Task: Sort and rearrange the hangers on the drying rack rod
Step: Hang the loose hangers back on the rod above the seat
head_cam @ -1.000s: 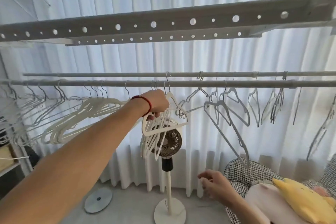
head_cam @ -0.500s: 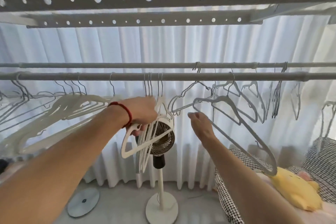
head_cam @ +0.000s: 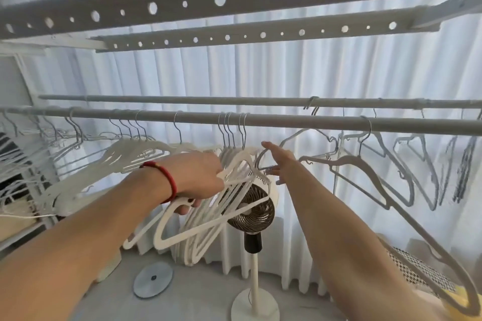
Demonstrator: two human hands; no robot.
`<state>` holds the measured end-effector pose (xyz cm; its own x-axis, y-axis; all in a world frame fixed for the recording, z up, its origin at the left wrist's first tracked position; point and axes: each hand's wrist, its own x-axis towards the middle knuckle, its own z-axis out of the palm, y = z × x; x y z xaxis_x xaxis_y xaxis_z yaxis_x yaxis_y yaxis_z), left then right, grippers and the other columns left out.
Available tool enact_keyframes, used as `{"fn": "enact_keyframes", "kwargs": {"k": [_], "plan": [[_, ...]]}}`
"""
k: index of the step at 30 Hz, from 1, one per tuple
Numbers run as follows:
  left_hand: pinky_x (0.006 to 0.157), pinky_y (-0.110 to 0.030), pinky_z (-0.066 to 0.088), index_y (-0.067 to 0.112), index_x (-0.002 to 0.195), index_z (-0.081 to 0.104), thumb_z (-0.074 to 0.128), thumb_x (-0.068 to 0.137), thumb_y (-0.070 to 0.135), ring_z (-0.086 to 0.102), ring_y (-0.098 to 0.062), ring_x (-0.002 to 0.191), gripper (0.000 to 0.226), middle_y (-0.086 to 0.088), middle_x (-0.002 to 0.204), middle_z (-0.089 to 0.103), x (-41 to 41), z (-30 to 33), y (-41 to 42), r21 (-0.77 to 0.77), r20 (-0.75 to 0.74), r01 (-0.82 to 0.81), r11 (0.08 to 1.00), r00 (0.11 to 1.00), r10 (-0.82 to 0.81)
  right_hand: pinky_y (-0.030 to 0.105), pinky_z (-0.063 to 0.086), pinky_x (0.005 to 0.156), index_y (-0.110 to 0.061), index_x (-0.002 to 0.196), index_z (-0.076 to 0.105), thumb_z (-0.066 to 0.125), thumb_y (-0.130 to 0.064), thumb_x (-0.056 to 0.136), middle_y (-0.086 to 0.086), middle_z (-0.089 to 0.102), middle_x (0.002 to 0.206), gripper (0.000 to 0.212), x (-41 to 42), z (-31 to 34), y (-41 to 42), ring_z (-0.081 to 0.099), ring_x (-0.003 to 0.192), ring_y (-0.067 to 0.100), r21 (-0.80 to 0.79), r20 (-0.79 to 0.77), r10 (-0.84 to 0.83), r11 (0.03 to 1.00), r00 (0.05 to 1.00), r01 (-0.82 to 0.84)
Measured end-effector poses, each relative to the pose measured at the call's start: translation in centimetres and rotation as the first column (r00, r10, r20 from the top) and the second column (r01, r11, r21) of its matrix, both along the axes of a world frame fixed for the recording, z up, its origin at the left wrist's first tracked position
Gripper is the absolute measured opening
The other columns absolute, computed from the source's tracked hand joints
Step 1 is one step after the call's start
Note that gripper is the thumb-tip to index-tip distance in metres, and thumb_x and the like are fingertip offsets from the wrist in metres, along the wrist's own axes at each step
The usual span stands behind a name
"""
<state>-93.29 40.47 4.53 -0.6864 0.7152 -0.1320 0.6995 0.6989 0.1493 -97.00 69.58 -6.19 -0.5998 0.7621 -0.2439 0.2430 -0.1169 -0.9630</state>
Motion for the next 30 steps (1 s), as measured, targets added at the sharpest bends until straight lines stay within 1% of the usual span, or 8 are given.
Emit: {"fn": "enact_keyframes", "kwargs": {"k": [6, 9, 13, 17, 19, 21, 24, 30], "plan": [[0.039, -0.025, 0.045, 0.013, 0.092, 0.056, 0.043, 0.096, 0.019, 0.049, -0.020, 0.029, 0.015, -0.008, 0.057, 0.063, 0.7, -0.2, 0.2, 0.046, -0.029, -0.045, 0.998, 0.999, 0.046, 0.037, 0.059, 0.068, -0.004, 0.130, 0.053, 0.073, -0.056, 0.055, 0.017, 0.072, 0.103, 0.094, -0.8, -1.7, 2.5, 0.073, 0.087, 0.028, -0.001, -0.039, -0.046, 0.999, 0.998, 0.046], [0.050, -0.029, 0.050, 0.010, 0.092, 0.057, 0.045, 0.094, 0.021, 0.057, -0.023, 0.038, 0.017, -0.006, 0.060, 0.070, 1.2, -0.7, 0.5, 0.037, -0.034, -0.039, 0.999, 0.999, 0.040, 0.035, 0.055, 0.064, -0.004, 0.142, 0.042, 0.072, -0.055, 0.061, 0.018, 0.067, 0.109, 0.101, 0.2, -2.9, 3.1, 0.069, 0.094, 0.029, -0.026, -0.108, -0.110, 0.994, 0.988, 0.108], [0.063, -0.029, 0.053, 0.010, 0.082, 0.058, 0.049, 0.092, 0.031, 0.062, -0.016, 0.055, 0.026, 0.000, 0.075, 0.069, 1.0, -1.3, 1.3, -0.024, -0.153, 0.005, 1.000, 0.988, -0.009, 0.048, 0.059, 0.086, -0.005, 0.153, 0.030, 0.069, -0.062, 0.073, 0.017, 0.056, 0.128, 0.105, 2.1, -4.1, 1.9, 0.065, 0.102, 0.032, -0.013, -0.176, -0.165, 0.986, 0.970, 0.165], [0.082, -0.037, 0.058, 0.016, 0.100, 0.060, 0.051, 0.090, 0.036, 0.070, -0.020, 0.077, 0.025, 0.000, 0.091, 0.068, 1.8, -1.1, 2.7, 0.015, -0.339, 0.046, 0.999, 0.940, -0.038, 0.033, 0.047, 0.060, 0.002, 0.137, 0.050, 0.068, -0.062, 0.078, 0.018, 0.062, 0.124, 0.089, 3.3, -4.4, 1.3, 0.060, 0.086, 0.026, -0.006, -0.210, -0.222, 0.974, 0.952, 0.226], [0.086, -0.039, 0.054, 0.022, 0.104, 0.057, 0.053, 0.090, 0.042, 0.063, -0.026, 0.092, 0.024, -0.002, 0.099, 0.064, 2.4, -1.1, 3.8, 0.126, -0.453, 0.112, 0.986, 0.890, -0.043, 0.033, 0.044, 0.064, 0.003, 0.124, 0.057, 0.070, -0.059, 0.078, 0.015, 0.064, 0.108, 0.078, 4.1, -4.1, 0.8, 0.059, 0.084, 0.025, -0.004, -0.213, -0.245, 0.968, 0.946, 0.249], [0.085, -0.038, 0.051, 0.025, 0.102, 0.060, 0.054, 0.090, 0.045, 0.062, -0.028, 0.096, 0.024, -0.001, 0.100, 0.066, 2.9, -1.5, 4.9, 0.264, -0.465, 0.192, 0.945, 0.884, -0.050, 0.038, 0.050, 0.071, 0.001, 0.119, 0.059, 0.073, -0.061, 0.074, 0.013, 0.065, 0.102, 0.078, 4.9, -3.8, 0.6, 0.062, 0.083, 0.024, -0.016, -0.232, -0.241, 0.970, 0.942, 0.244], [0.082, -0.037, 0.051, 0.026, 0.097, 0.060, 0.054, 0.090, 0.043, 0.063, -0.025, 0.094, 0.020, 0.004, 0.095, 0.067, 3.2, -2.1, 6.2, 0.377, -0.459, 0.297, 0.877, 0.882, -0.101, 0.047, 0.062, 0.082, -0.002, 0.128, 0.063, 0.073, -0.076, 0.052, 0.016, 0.072, 0.111, 0.106, 5.9, -3.8, 1.7, 0.072, 0.095, 0.034, -0.020, -0.194, -0.240, 0.970, 0.951, 0.241], [0.079, -0.033, 0.049, 0.026, 0.101, 0.061, 0.055, 0.090, 0.039, 0.062, -0.021, 0.095, 0.018, 0.007, 0.098, 0.067, 3.8, -2.6, 6.9, 0.455, -0.442, 0.397, 0.797, 0.878, -0.185, 0.033, 0.059, 0.059, -0.006, 0.115, 0.059, 0.073, -0.054, 0.074, 0.019, 0.069, 0.095, 0.065, 8.9, 1.8, 2.1, 0.065, 0.064, 0.027, -0.033, -0.174, -0.215, 0.977, 0.961, 0.213]]}}
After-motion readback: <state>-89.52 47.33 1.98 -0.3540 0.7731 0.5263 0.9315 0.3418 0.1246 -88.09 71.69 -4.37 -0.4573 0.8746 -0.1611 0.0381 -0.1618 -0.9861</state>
